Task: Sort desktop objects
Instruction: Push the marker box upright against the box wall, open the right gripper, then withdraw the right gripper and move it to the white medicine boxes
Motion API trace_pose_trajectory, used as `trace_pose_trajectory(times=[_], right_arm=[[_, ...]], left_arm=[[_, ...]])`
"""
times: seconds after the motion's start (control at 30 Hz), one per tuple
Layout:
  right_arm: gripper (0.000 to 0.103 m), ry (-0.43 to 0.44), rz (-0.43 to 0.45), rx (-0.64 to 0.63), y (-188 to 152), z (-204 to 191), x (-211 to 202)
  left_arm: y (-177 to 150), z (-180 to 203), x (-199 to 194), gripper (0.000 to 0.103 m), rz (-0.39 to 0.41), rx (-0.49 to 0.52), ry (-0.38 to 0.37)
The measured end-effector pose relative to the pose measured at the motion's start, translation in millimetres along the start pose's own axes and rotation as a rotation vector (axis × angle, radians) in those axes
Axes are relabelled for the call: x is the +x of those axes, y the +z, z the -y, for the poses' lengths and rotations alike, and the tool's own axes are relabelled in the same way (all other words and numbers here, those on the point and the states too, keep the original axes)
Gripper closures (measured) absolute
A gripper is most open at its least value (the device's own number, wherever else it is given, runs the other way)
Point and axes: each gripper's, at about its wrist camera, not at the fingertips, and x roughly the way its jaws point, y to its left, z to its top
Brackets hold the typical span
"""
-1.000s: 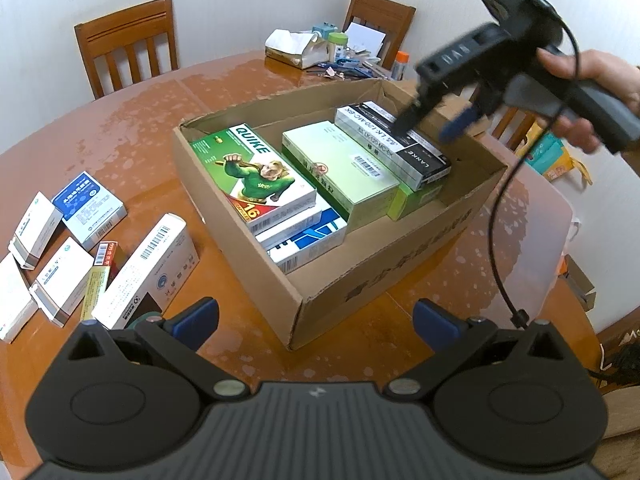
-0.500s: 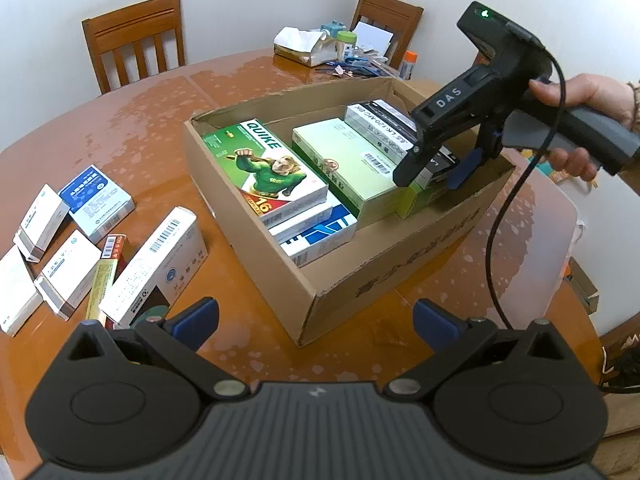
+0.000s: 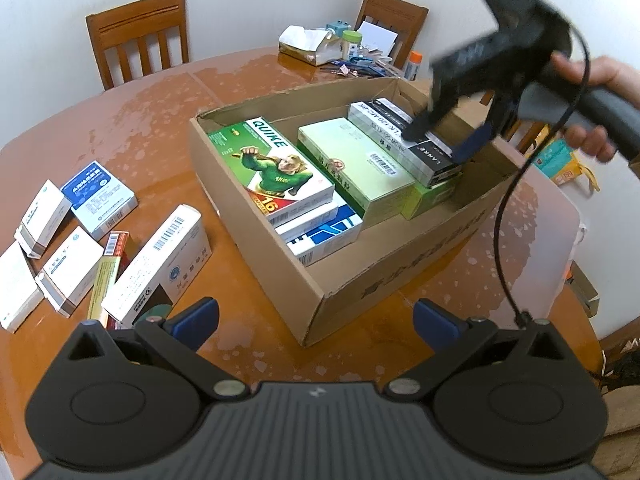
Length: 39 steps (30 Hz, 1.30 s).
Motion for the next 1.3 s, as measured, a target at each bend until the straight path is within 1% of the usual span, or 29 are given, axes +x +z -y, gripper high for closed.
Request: trace_pose_trajectory(times=[0.1,0.17,0.27,0.37,0.5,0.57,0.87,1.0,1.07,1.13,1.23,1.3], right_arm=[[0.0,0.067,0.045,-0.002,10,-7,-6],[0.0,0.086,0.055,-0.007,19,-13,1],[0.0,0.095,0.047,-0.018,31,-19,20],[0.0,0.063,0.036,-0.02,39,-22,36],[0.0,0.042,0.034,-0.02,42,-21,45],[0.0,0.021,0.041,-0.021,41,-19,45],[0.0,0.011,0.042,-0.021,42,-18,47],[0.0,0.0,0.069,-0.026,38,-21,41],[0.0,-0.008,0.121,-0.059,31,-32,28],[0.0,-0.012,0.183,-0.122,20,-49,12],[0.0,0.0,0.267,-0.28,-6,-88,-8],[0.0,0.021,0.292,-0.377,-22,-112,-11]], left_arm=[[1,1,1,0.0,-0.001,0.009,0.004],[2,2,0,0.0,0.001,0.013,0.002],[1,3,-1,0.0,-0.002,0.016,0.009],[-2,0,-2,0.0,-0.009,0.006,0.019],[-5,-6,-4,0.0,-0.012,-0.016,0.034],[-5,-7,-4,0.0,-0.011,-0.02,0.038],[-4,-7,-5,0.0,-0.007,-0.013,0.034],[-5,-9,-6,0.0,-0.005,-0.016,0.04],[-5,-10,-5,0.0,-0.003,-0.018,0.045],[-6,-10,-3,0.0,-0.003,-0.018,0.054],[-6,-13,-2,0.0,0.0,-0.028,0.066],[-6,-16,-2,0.0,0.002,-0.038,0.071]])
